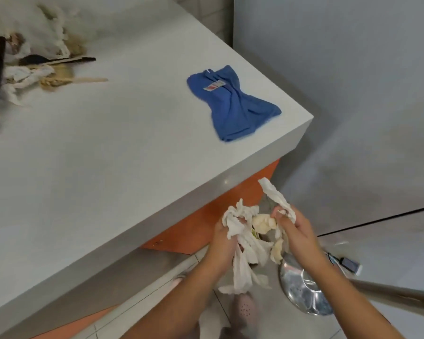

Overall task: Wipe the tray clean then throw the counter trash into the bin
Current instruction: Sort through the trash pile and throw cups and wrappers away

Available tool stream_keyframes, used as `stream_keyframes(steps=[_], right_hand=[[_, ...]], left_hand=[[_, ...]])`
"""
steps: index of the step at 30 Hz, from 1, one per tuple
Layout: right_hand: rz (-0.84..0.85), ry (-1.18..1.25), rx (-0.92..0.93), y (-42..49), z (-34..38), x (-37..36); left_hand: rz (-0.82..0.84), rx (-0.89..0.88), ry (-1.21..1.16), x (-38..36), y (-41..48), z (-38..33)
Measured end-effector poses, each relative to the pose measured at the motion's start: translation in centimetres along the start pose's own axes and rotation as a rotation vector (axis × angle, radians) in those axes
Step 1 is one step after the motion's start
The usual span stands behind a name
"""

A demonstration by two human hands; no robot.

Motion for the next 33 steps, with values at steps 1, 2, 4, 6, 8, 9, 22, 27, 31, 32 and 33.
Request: stream_keyframes(steps=[1,2,4,6,8,9,22,27,31,32,33], right_hand=[[-0.011,-0.012,-0.034,0.6,-2.2,0.3],[-0.029,-0.031,-0.073,1.4,-4.7,0.6],[-0.06,-0.065,-0.139,3.1,-9.9,0.9],[-0.069,-0.121,-0.192,4.9,-14.9,0.7],[-0.082,-0.158,-0.211,6.8,-20.1,0.3],[-0.084,-0.196,-0.217,7.7,-22.6,0.1],[0.356,-0.788,-0.419,15.0,-45.4,-3.1],[0.267,-0.962,-0.563,16.4,-48.0,-2.3],[0.354,-1.071,-0.688,16.4,-49.4,-2.8],[0.381,-1.092,-0.72,16.4,-49.6,-2.9],[0.397,-1.119,-0.745,16.4,-49.4,-2.9]], left_hand=[[-0.019,0.084,0.02,0.6,1.8,2.1],[-0.045,0.146,0.047,1.3,3.7,4.1],[-0.123,0.248,-0.016,2.4,7.2,7.5],[-0.158,0.282,-0.107,3.5,10.7,10.6],[-0.175,0.299,-0.058,4.5,14.4,13.4],[-0.16,0.307,0.005,5.0,16.2,15.0],[0.319,0.058,1.343,8.7,29.0,33.2],[0.387,0.139,1.908,9.8,30.8,36.0],[0.448,0.393,1.85,10.0,32.2,37.1],[0.482,0.447,1.82,9.9,32.3,37.3],[0.516,0.462,1.801,9.7,32.1,37.2]])
Point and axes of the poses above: each hand's wrist, its own y-axis towards the middle knuckle, its own x-axis out of the back of the hand, z = x × y, the point moved 4 cm from there along y, towards the middle knuckle, and after that the axes turned 13 degrees about z, right-handed, at the moved point
